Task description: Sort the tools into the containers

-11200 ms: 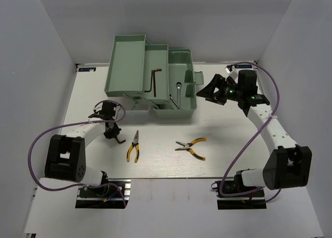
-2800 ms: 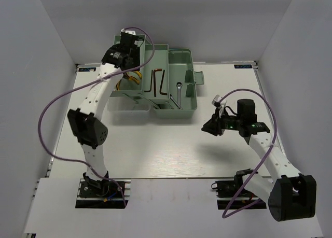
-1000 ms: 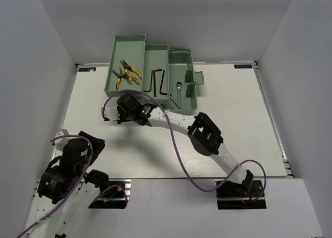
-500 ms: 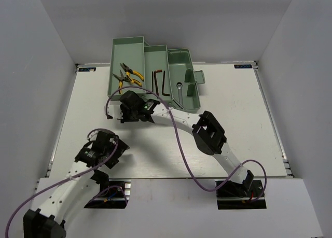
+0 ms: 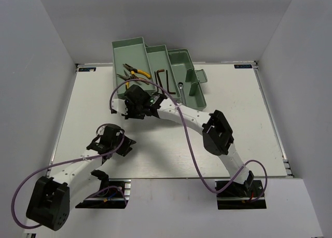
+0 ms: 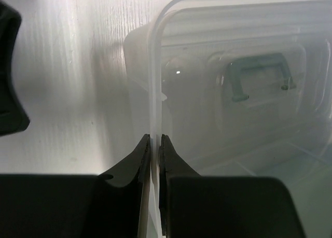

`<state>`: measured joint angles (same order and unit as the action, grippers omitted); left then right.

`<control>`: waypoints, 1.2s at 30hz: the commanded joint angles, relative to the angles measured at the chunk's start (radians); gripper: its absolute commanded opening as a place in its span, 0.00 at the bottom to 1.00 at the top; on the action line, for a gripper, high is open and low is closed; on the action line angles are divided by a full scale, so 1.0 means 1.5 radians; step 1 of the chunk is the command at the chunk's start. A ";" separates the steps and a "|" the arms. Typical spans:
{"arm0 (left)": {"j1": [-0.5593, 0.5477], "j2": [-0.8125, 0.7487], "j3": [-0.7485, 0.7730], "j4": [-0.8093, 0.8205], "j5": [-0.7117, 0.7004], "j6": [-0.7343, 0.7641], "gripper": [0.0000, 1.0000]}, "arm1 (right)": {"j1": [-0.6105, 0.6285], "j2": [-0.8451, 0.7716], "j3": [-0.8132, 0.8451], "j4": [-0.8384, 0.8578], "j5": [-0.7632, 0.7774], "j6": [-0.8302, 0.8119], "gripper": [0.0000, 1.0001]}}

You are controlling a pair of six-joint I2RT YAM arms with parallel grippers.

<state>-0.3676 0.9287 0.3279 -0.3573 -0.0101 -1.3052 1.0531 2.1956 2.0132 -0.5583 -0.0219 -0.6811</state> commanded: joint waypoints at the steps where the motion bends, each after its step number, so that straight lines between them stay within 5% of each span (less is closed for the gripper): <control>1: 0.005 0.023 -0.024 0.072 -0.005 -0.039 0.52 | -0.008 -0.135 0.078 0.090 0.028 0.010 0.00; 16: 0.052 0.110 -0.062 0.162 -0.119 -0.178 0.52 | -0.029 -0.157 0.108 0.057 -0.007 0.078 0.00; 18: 0.052 0.110 -0.090 0.253 -0.119 -0.193 0.46 | -0.033 -0.160 0.112 0.050 -0.014 0.084 0.00; 19: 0.059 0.119 -0.112 0.285 -0.119 -0.193 0.27 | -0.033 -0.162 0.112 0.049 -0.017 0.089 0.00; 20: 0.066 0.136 -0.120 0.323 -0.119 -0.193 0.20 | -0.034 -0.163 0.112 0.046 -0.019 0.095 0.00; 23: 0.085 0.192 -0.095 0.413 -0.103 -0.132 0.14 | -0.038 -0.167 0.111 0.036 -0.028 0.099 0.00; 28: 0.108 0.335 -0.028 0.500 -0.014 -0.064 0.17 | -0.040 -0.180 0.092 0.017 -0.045 0.112 0.00; 36: 0.153 0.385 0.024 0.588 0.046 -0.006 0.26 | -0.041 -0.202 0.040 0.011 -0.055 0.113 0.00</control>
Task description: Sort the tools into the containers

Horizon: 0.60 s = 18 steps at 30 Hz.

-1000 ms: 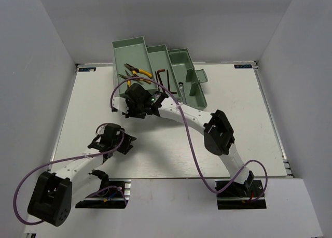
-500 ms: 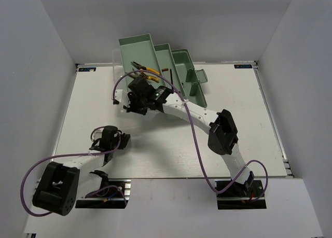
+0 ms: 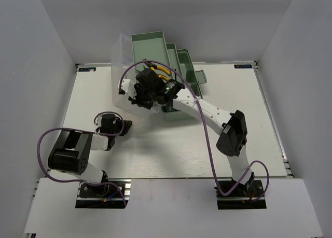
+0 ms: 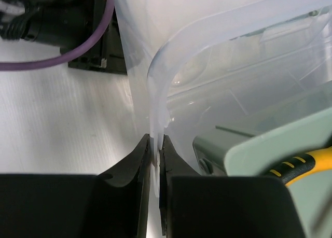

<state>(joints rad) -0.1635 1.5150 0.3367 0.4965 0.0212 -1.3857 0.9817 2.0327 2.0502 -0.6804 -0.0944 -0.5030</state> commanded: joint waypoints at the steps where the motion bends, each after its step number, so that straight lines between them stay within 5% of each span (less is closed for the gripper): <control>1: 0.017 -0.014 0.018 0.026 0.025 0.047 0.28 | 0.005 -0.094 0.012 0.093 -0.007 -0.006 0.00; 6: 0.041 -0.083 0.055 0.006 0.018 0.078 0.42 | 0.005 -0.094 -0.003 0.088 -0.014 0.004 0.00; 16: 0.077 -0.005 0.170 0.047 0.161 0.107 0.47 | 0.005 -0.101 -0.027 0.082 -0.029 0.007 0.00; 18: 0.077 0.011 0.184 0.047 0.167 0.107 0.47 | 0.005 -0.108 -0.034 0.074 -0.037 0.003 0.25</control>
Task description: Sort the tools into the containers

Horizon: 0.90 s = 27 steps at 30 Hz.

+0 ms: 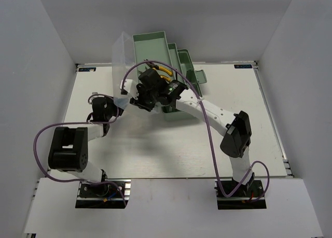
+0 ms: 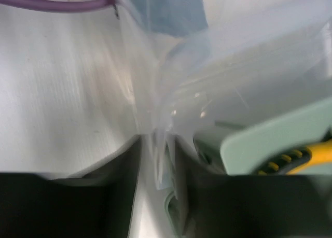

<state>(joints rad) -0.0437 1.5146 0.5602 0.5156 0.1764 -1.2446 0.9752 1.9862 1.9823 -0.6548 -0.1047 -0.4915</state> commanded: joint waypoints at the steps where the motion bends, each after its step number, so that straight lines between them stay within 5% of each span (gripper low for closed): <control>1: -0.003 0.018 0.041 0.045 0.071 0.013 0.47 | 0.009 -0.083 0.011 0.050 -0.037 -0.006 0.46; 5: -0.003 0.046 0.063 0.045 0.086 0.013 0.47 | 0.016 -0.098 0.058 -0.018 -0.049 -0.015 0.67; 9: 0.004 0.052 0.076 0.033 0.086 0.013 0.47 | 0.017 -0.118 0.119 -0.115 -0.061 -0.034 0.72; 11: 0.004 0.052 0.083 0.024 0.086 0.019 0.47 | 0.017 -0.141 0.122 -0.135 0.004 -0.057 0.65; 13: 0.004 0.052 0.090 0.016 0.086 0.019 0.47 | 0.014 -0.155 0.086 -0.104 0.067 -0.068 0.17; 14: 0.004 0.052 0.100 0.009 0.086 0.019 0.47 | 0.006 -0.190 0.067 -0.081 0.214 -0.063 0.00; 18: 0.010 0.052 0.143 -0.022 0.086 0.034 0.47 | -0.044 -0.263 -0.115 0.174 0.431 -0.078 0.00; 24: 0.010 0.059 0.230 -0.075 0.098 0.057 0.47 | -0.303 -0.240 -0.210 0.153 0.415 0.039 0.00; 27: 0.010 0.071 0.268 -0.091 0.106 0.057 0.47 | -0.367 -0.192 -0.228 0.129 0.344 0.089 0.00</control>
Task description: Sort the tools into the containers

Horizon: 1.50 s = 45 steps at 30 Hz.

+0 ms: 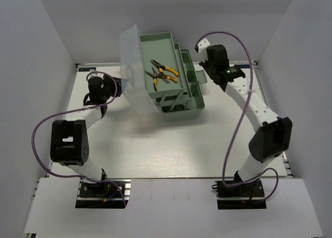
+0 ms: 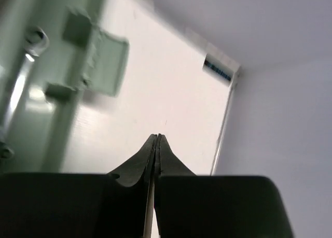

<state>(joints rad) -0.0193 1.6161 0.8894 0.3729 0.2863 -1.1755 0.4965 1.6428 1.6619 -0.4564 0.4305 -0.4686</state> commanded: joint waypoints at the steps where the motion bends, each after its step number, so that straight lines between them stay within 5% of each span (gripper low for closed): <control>1: -0.013 0.004 0.058 -0.002 0.033 0.011 0.47 | -0.071 0.062 -0.005 -0.038 -0.063 0.081 0.00; 6: -0.020 0.022 0.127 -0.033 0.048 0.024 0.47 | -0.137 0.165 0.051 -0.135 -0.233 0.175 0.00; 8: -0.026 0.052 0.159 -0.033 0.062 0.024 0.46 | -0.165 0.194 0.044 -0.145 -0.402 0.188 0.00; 14: -0.045 0.124 0.229 -0.040 0.120 0.024 0.43 | -0.170 0.251 0.034 -0.118 -0.641 0.257 0.00; 21: -0.078 0.181 0.317 -0.053 0.215 0.024 0.40 | -0.176 0.226 -0.015 -0.030 -0.793 0.338 0.00; 27: -0.109 0.190 0.333 -0.037 0.283 0.024 0.40 | -0.181 0.218 -0.027 -0.013 -0.804 0.352 0.00; 31: -0.115 0.151 0.341 -0.043 0.304 0.032 0.40 | -0.182 0.182 -0.050 -0.024 -0.667 0.336 0.00; 37: -0.091 -0.017 0.302 -0.174 0.127 0.178 0.39 | -0.188 0.064 -0.156 0.021 -0.421 0.315 0.00; 40: -0.098 -0.114 0.292 -0.303 -0.090 0.266 0.42 | -0.190 0.031 -0.185 0.036 -0.416 0.276 0.00; 45: -0.098 -0.077 0.245 -0.336 -0.065 0.330 0.36 | -0.188 0.032 -0.150 0.026 -0.510 0.263 0.08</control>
<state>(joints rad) -0.1596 1.4189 1.3006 -0.0074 0.2497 -0.8085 0.2108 1.6836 1.3972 -0.4370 -0.2890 -0.0391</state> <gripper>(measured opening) 0.375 0.071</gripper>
